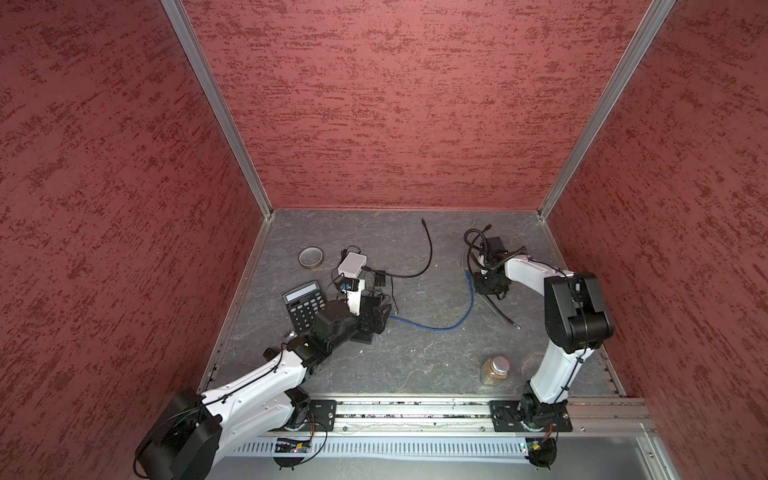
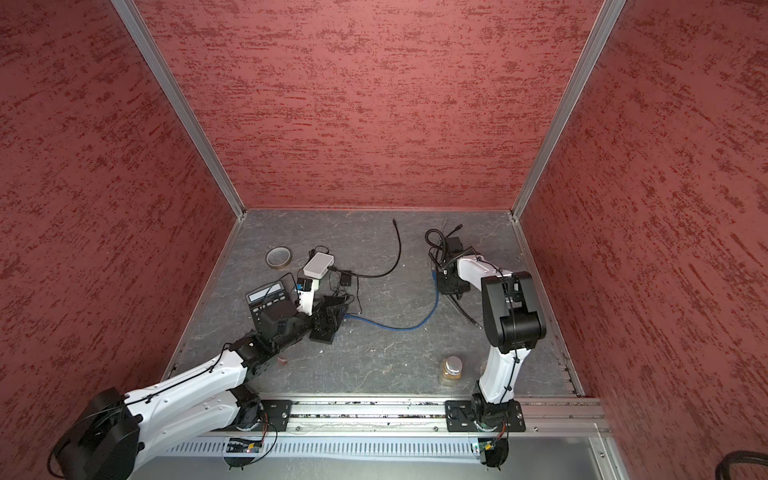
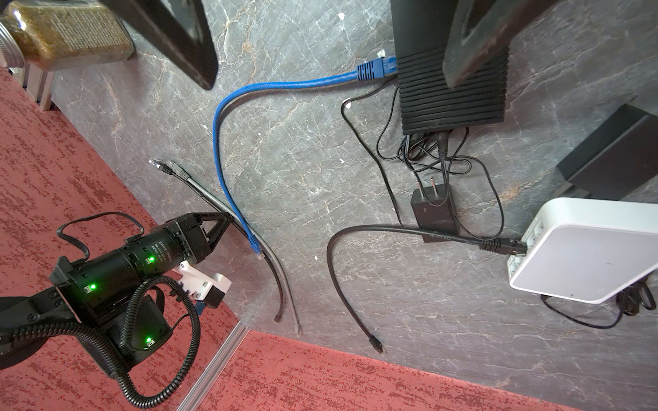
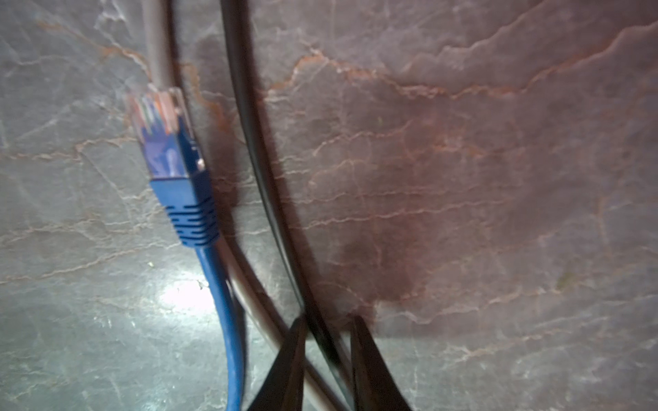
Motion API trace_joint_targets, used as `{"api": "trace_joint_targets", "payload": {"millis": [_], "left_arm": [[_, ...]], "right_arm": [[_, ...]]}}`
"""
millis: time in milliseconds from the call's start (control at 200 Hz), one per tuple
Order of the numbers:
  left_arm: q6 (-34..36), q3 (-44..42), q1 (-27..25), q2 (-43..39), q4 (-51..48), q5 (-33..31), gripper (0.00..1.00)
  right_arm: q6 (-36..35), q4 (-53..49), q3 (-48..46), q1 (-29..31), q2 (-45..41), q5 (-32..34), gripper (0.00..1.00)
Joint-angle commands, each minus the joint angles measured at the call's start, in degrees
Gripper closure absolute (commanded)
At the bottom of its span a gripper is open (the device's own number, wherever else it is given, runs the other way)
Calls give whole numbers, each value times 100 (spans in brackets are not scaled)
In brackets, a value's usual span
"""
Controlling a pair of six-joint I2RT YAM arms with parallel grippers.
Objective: Insert the plug into the switch port
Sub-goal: 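Close the right gripper on the black cable and lift it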
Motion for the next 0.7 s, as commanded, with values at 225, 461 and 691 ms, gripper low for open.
{"api": "trace_joint_targets", "payload": {"millis": [225,461,691], "left_arm": [[-93,104,-81,-28,-91,10,0],[-140,96,-124,10,-61,56,0],[-153,153,-169,125,50,94,0]], "right_arm": [[-296,9,73,-24,-168,271,100],[-568,-176,310,-24,-721,445,100],[-415,-172,372,-24,-1330,265,100]]}}
